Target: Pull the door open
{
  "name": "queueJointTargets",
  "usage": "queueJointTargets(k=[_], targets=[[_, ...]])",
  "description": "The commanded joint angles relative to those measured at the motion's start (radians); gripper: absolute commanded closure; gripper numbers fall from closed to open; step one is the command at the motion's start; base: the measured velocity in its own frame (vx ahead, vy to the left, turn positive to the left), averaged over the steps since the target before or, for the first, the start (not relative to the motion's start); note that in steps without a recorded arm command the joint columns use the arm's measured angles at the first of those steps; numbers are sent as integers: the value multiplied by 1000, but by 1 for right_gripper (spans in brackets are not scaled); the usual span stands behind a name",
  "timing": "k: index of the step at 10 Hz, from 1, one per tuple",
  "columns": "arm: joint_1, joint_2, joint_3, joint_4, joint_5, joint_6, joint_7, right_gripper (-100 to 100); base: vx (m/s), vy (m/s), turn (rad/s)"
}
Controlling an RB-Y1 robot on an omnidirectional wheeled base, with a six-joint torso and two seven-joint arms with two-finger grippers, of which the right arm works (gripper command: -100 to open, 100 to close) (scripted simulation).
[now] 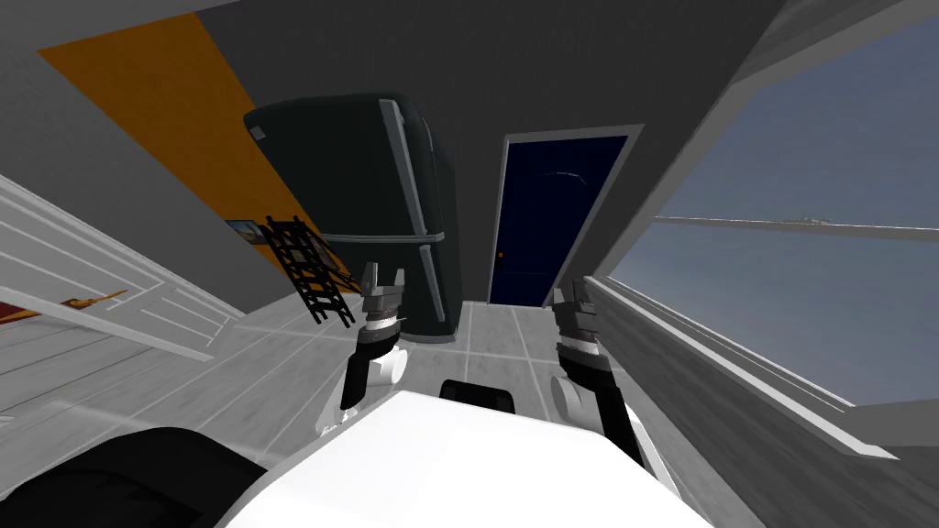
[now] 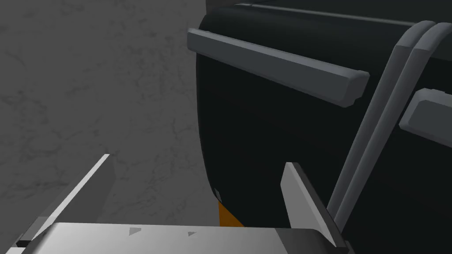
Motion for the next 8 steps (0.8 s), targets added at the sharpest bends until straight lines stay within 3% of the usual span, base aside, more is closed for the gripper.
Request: queueJointTargets(k=[1,8], targets=[[-12,-21,8,29,-29,1,-30,-100,81,-178,-51],[-60,-77,41,149,-148,4,-152,-100,99,-103,-6]])
